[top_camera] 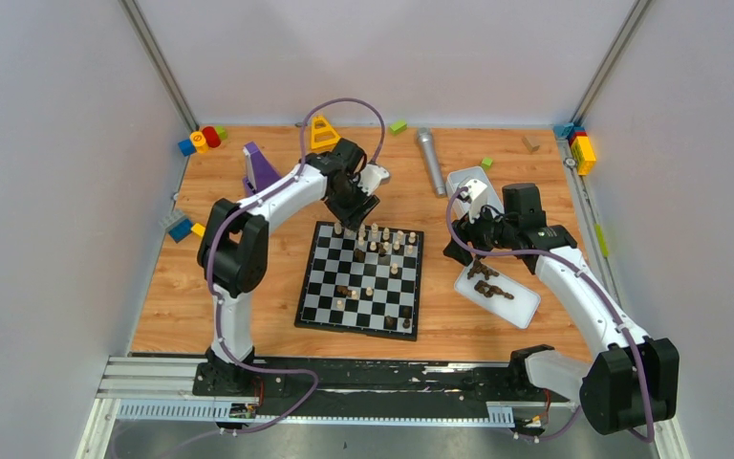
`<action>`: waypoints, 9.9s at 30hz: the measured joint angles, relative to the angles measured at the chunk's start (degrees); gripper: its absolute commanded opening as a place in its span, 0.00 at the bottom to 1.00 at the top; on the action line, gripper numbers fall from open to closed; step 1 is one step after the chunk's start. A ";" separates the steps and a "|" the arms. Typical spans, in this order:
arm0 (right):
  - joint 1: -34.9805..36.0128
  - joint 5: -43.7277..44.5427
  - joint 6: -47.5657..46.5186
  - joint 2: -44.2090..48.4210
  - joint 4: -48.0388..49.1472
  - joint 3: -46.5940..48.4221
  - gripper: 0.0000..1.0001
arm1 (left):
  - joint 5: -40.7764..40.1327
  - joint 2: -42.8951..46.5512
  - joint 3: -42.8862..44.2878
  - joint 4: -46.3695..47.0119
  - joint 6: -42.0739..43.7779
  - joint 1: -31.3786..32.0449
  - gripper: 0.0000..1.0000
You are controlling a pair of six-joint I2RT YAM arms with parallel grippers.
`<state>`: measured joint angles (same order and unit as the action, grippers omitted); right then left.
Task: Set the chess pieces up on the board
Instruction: Place the chess piece on the chessboard, then pick up the chess piece from the chessboard, then place the chess piece on the chessboard, then pick up the chess piece from the chessboard, then place the chess piece on the chessboard.
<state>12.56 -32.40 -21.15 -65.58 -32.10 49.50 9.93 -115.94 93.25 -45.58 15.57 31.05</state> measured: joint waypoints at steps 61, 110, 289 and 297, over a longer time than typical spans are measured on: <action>0.00 0.00 -0.44 0.00 -0.22 0.00 0.59 | 2.64 10.97 -15.76 6.69 8.66 9.86 0.29; 0.00 0.42 -1.01 -1.03 -0.39 0.00 0.59 | 4.66 47.28 -43.39 -7.72 16.35 14.34 0.11; 0.00 1.70 -1.77 -1.97 -1.51 -0.81 0.60 | 11.26 16.74 -22.12 6.03 15.85 28.22 0.09; 0.00 1.95 -1.90 -1.97 -1.51 -0.81 0.59 | 11.39 13.99 -21.94 6.19 15.85 29.66 0.11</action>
<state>12.56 -30.46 -23.05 -67.55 -33.61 48.69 21.32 -101.95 71.31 -39.40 31.42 60.71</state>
